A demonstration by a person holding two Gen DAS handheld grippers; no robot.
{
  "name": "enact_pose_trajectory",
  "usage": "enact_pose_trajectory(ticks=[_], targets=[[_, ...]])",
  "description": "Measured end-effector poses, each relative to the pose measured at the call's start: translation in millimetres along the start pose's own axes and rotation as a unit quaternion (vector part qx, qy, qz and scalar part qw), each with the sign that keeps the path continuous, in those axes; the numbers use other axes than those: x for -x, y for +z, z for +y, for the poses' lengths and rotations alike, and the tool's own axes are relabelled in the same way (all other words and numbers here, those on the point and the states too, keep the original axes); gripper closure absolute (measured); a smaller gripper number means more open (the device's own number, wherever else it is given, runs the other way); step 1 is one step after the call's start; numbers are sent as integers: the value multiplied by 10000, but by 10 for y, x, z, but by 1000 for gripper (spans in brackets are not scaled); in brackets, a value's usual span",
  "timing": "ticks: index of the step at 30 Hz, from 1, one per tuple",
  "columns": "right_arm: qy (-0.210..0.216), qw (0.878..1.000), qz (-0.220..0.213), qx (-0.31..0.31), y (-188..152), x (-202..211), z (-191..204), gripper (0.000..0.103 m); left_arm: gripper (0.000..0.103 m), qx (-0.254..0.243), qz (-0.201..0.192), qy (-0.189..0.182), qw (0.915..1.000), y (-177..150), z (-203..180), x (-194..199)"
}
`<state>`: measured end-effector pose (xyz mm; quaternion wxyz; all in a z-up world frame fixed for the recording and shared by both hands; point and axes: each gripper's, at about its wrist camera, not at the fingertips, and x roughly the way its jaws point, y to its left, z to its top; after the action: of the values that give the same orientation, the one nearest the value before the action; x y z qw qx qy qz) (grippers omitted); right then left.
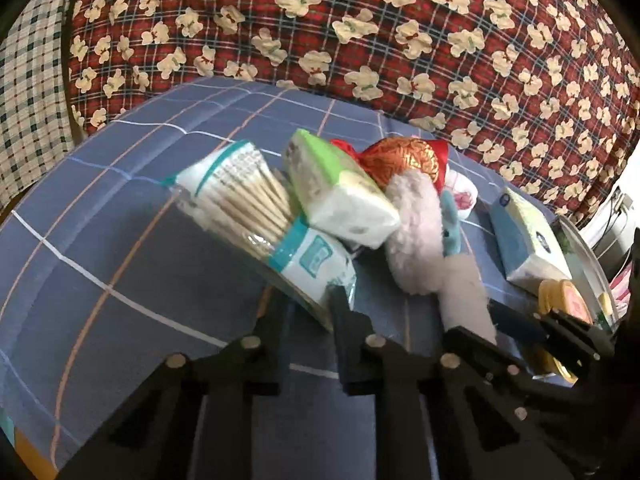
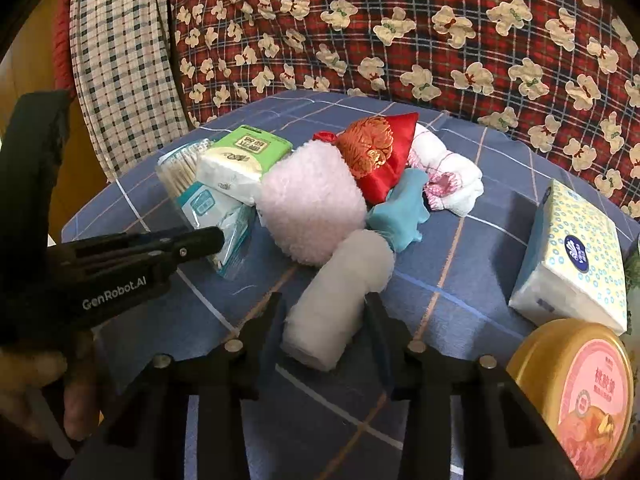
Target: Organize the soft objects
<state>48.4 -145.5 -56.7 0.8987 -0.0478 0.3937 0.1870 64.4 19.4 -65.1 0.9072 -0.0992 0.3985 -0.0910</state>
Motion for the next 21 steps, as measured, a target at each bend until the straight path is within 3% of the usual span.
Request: enact_pose_trajectory(ticks=[9, 15, 17, 18, 19, 21], targets=[[-11, 9994, -340, 61, -81, 108, 48, 65, 96, -157, -363, 141, 9991, -56, -64, 128], [-190, 9987, -387, 256, -112, 160, 61, 65, 95, -201, -327, 183, 9991, -101, -90, 198], [-178, 9990, -339, 243, -93, 152, 38, 65, 89, -164, -276, 267, 9991, -79, -77, 183], [-177, 9991, -339, 184, -81, 152, 15, 65, 74, -152, -309, 375, 9987, -54, -74, 175], [-176, 9992, -329, 146, -73, 152, 1, 65, 49, -165, -326, 467, 9982, -35, -75, 171], [-180, 9994, -266, 105, -42, 132, -30, 62, 25, -99, -378, 534, 9978, 9, -76, 183]])
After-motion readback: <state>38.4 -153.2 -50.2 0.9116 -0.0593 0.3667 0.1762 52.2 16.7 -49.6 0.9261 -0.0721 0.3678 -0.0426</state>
